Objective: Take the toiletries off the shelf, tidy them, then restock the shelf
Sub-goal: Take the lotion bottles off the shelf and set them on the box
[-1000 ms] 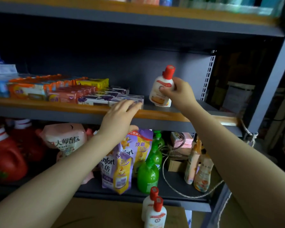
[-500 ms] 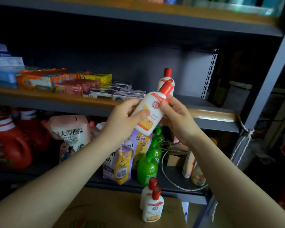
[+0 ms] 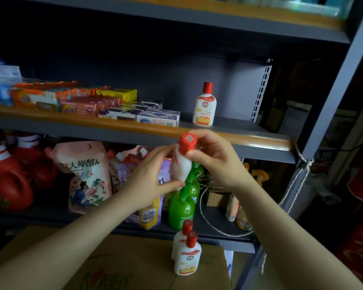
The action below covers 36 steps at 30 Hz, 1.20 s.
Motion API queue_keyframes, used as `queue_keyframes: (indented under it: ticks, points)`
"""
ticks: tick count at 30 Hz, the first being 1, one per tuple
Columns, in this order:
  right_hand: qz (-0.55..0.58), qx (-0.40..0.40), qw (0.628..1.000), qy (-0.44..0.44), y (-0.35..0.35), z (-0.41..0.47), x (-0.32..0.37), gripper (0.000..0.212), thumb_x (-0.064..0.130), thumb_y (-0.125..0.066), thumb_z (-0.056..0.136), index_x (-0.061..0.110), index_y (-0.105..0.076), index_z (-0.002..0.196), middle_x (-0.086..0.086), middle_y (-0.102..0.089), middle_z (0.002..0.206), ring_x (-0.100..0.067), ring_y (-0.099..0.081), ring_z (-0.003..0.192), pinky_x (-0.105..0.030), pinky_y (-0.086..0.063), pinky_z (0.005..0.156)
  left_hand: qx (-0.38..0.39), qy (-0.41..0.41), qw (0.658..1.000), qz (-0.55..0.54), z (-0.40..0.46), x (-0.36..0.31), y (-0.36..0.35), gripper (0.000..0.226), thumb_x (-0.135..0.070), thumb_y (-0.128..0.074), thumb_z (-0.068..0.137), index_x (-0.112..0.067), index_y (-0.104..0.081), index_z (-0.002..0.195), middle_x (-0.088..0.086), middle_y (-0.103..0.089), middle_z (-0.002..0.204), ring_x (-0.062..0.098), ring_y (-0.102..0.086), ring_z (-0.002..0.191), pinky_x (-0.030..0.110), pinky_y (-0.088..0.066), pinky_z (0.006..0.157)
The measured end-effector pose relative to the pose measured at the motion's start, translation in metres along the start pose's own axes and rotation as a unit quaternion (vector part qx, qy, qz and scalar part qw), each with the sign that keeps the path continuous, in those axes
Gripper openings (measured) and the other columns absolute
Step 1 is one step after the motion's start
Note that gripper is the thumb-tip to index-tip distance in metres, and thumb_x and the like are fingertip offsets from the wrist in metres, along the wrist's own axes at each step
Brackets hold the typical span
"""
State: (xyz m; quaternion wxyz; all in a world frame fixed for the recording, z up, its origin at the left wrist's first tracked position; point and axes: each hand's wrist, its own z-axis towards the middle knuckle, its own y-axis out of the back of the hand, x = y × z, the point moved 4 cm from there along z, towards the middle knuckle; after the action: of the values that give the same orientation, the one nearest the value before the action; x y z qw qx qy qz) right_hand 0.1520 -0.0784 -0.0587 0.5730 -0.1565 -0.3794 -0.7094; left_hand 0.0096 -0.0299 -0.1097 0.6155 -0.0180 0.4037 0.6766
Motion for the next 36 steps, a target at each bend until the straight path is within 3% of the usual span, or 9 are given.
queue_keyframes:
  ticks: [5, 9, 15, 19, 24, 27, 30, 33, 36]
  points:
    - [-0.082, -0.046, 0.995, 0.023, -0.004, -0.002, 0.003, 0.028, 0.015, -0.072, 0.075, 0.028, -0.058, 0.095, 0.015, -0.061, 0.087, -0.015, -0.055, 0.071, -0.027, -0.047, 0.069, -0.021, -0.032, 0.999, -0.017, -0.006, 0.003, -0.007, 0.062, -0.030, -0.073, 0.075, -0.039, -0.037, 0.124, -0.022, -0.048, 0.120, -0.013, -0.043, 0.111, 0.001, -0.029, 0.090]
    - [-0.101, -0.118, 0.986, -0.065, 0.006, -0.002, -0.006, 0.019, 0.022, -0.076, 0.074, 0.024, -0.062, 0.088, 0.017, -0.060, 0.070, -0.002, -0.048, 0.059, -0.020, -0.044, 0.058, -0.003, 0.026, 0.994, -0.108, -0.013, 0.005, -0.018, 0.041, -0.050, -0.059, 0.075, -0.046, -0.041, 0.112, -0.024, -0.057, 0.112, -0.008, -0.055, 0.106, 0.012, -0.044, 0.087]
    - [-0.058, -0.196, 0.946, -0.252, 0.009, -0.013, -0.036, 0.031, 0.029, -0.078, 0.071, 0.003, -0.067, 0.083, -0.011, -0.070, 0.075, -0.018, -0.064, 0.064, -0.034, -0.053, 0.063, 0.025, 0.153, 0.937, -0.312, -0.020, 0.011, -0.039, 0.023, -0.013, -0.058, 0.089, -0.026, -0.053, 0.106, -0.011, -0.071, 0.088, 0.001, -0.066, 0.086, 0.015, -0.050, 0.070]
    - [0.011, -0.158, 0.930, -0.331, 0.004, -0.026, -0.053, 0.021, 0.027, -0.074, 0.077, 0.007, -0.068, 0.077, -0.004, -0.067, 0.067, -0.011, -0.062, 0.055, -0.024, -0.051, 0.054, 0.053, 0.207, 0.924, -0.318, -0.027, 0.011, -0.048, 0.017, -0.010, -0.056, 0.090, -0.023, -0.054, 0.101, -0.005, -0.071, 0.081, 0.001, -0.067, 0.074, 0.013, -0.049, 0.060]
    - [0.033, -0.058, 0.924, -0.377, -0.004, -0.046, -0.067, 0.026, 0.029, -0.066, 0.084, 0.005, -0.066, 0.096, -0.014, -0.068, 0.084, -0.021, -0.059, 0.074, -0.034, -0.049, 0.070, 0.106, 0.226, 0.930, -0.270, -0.046, 0.018, -0.060, 0.023, -0.013, -0.061, 0.087, -0.024, -0.055, 0.106, -0.006, -0.069, 0.097, 0.007, -0.065, 0.092, 0.025, -0.053, 0.079]
    - [0.159, -0.003, 0.914, -0.373, -0.006, -0.064, -0.070, 0.018, 0.024, -0.056, 0.088, 0.009, -0.060, 0.096, 0.002, -0.056, 0.057, -0.006, -0.043, 0.044, -0.016, -0.031, 0.041, 0.156, 0.267, 0.870, -0.383, -0.065, 0.023, -0.069, 0.026, -0.022, -0.060, 0.081, -0.027, -0.058, 0.107, -0.013, -0.071, 0.093, 0.002, -0.064, 0.092, 0.018, -0.051, 0.074]
    - [0.229, 0.036, 0.906, -0.355, -0.010, -0.085, -0.072, 0.025, 0.016, -0.055, 0.080, 0.011, -0.057, 0.105, -0.021, -0.047, 0.074, -0.004, -0.038, 0.046, -0.017, -0.023, 0.043, 0.201, 0.321, 0.803, -0.459, -0.085, 0.035, -0.077, 0.046, -0.023, -0.059, 0.076, -0.018, -0.055, 0.122, 0.003, -0.066, 0.113, 0.016, -0.061, 0.107, 0.031, -0.051, 0.088]
    - [0.144, 0.057, 0.927, -0.343, -0.016, -0.104, -0.071, 0.034, 0.014, -0.063, 0.074, 0.023, -0.061, 0.107, -0.041, -0.050, 0.105, -0.024, -0.051, 0.076, -0.032, -0.039, 0.065, 0.222, 0.301, 0.861, -0.345, -0.094, 0.040, -0.080, 0.041, -0.013, -0.061, 0.082, -0.012, -0.054, 0.122, 0.002, -0.065, 0.112, 0.009, -0.060, 0.104, 0.024, -0.047, 0.091]
    - [-0.018, 0.084, 0.956, -0.281, -0.024, -0.116, -0.067, 0.030, 0.004, -0.073, 0.074, 0.012, -0.060, 0.100, -0.010, -0.063, 0.090, -0.023, -0.057, 0.079, -0.033, -0.050, 0.073, 0.211, 0.242, 0.914, -0.249, -0.088, 0.041, -0.076, 0.027, -0.002, -0.055, 0.089, -0.016, -0.057, 0.111, -0.001, -0.064, 0.106, 0.007, -0.059, 0.099, 0.021, -0.046, 0.090]
